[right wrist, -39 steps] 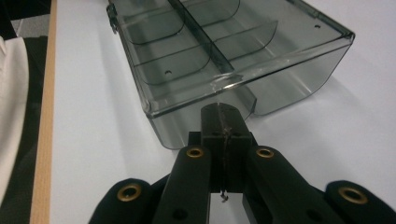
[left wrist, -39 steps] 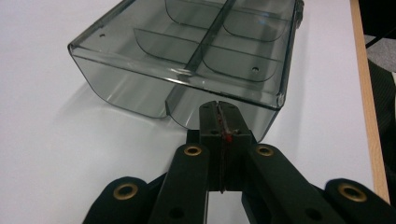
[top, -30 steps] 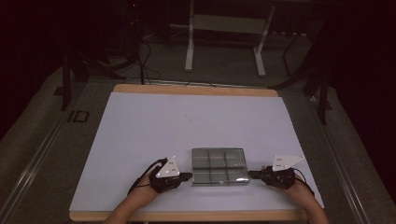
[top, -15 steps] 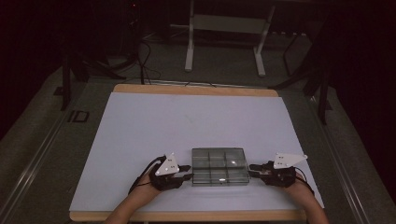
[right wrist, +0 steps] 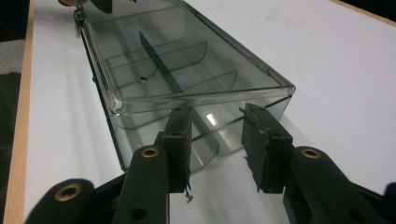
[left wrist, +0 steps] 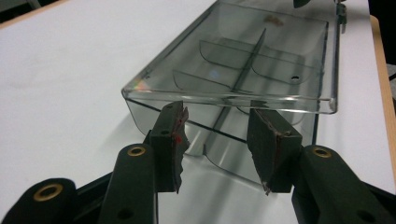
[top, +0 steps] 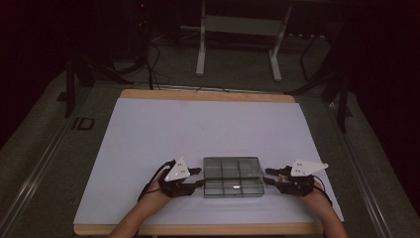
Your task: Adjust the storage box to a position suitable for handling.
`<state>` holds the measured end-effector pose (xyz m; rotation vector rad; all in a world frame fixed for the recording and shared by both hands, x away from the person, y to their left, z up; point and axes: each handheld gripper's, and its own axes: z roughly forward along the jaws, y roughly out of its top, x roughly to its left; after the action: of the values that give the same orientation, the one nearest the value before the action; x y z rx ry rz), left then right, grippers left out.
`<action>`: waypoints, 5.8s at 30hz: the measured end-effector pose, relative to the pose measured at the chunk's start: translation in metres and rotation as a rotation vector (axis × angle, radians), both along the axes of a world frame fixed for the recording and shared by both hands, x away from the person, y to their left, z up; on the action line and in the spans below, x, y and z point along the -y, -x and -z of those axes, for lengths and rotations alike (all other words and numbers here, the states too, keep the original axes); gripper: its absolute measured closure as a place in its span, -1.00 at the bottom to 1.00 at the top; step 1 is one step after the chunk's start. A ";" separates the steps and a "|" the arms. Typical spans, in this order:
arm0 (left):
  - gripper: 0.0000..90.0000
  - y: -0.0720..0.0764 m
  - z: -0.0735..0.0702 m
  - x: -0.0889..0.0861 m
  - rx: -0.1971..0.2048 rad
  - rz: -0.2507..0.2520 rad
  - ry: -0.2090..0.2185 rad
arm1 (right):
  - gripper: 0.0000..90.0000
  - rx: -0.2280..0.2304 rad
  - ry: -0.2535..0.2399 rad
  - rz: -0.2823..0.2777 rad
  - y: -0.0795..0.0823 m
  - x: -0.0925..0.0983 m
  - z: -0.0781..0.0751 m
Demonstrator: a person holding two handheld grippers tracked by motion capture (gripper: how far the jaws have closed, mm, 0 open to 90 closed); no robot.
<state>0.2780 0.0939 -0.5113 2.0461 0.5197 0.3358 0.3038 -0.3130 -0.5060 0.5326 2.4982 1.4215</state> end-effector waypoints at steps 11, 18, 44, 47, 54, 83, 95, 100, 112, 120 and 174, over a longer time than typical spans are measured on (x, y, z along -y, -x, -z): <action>0.32 -0.007 -0.005 0.000 0.034 0.000 -0.002 | 0.38 0.027 0.000 0.004 -0.004 -0.005 -0.006; 0.38 -0.008 -0.006 0.003 0.048 0.013 0.007 | 0.38 0.039 0.003 0.002 -0.006 -0.007 -0.010; 0.62 -0.024 -0.027 0.007 0.087 -0.058 0.074 | 0.69 0.114 -0.034 0.046 -0.021 -0.015 -0.031; 0.64 -0.026 -0.028 0.007 0.086 -0.071 0.086 | 0.69 0.123 -0.039 0.062 -0.022 -0.017 -0.032; 0.66 -0.032 -0.031 0.009 0.076 -0.098 0.102 | 0.69 0.130 -0.049 0.094 -0.027 -0.020 -0.031; 0.66 -0.063 -0.016 0.016 -0.015 -0.200 0.153 | 0.64 0.088 -0.054 0.215 -0.052 -0.037 -0.012; 0.66 -0.069 -0.004 0.016 -0.069 -0.223 0.179 | 0.61 0.052 -0.062 0.240 -0.060 -0.039 -0.007; 0.64 -0.071 -0.003 0.017 -0.076 -0.234 0.179 | 0.60 0.039 -0.050 0.248 -0.062 -0.040 -0.004; 0.57 -0.078 0.001 0.020 -0.129 -0.260 0.204 | 0.51 -0.017 -0.035 0.267 -0.067 -0.043 -0.002; 0.46 -0.080 0.002 0.021 -0.161 -0.267 0.200 | 0.46 -0.055 -0.035 0.278 -0.071 -0.045 -0.002; -0.14 -0.098 0.013 0.032 -0.414 -0.376 0.171 | 0.04 -0.325 -0.038 0.382 -0.089 -0.049 0.005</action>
<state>0.3761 0.0620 -0.5247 1.8478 1.1536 0.0780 0.3927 -0.2641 -0.5107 1.2608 2.4169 1.3179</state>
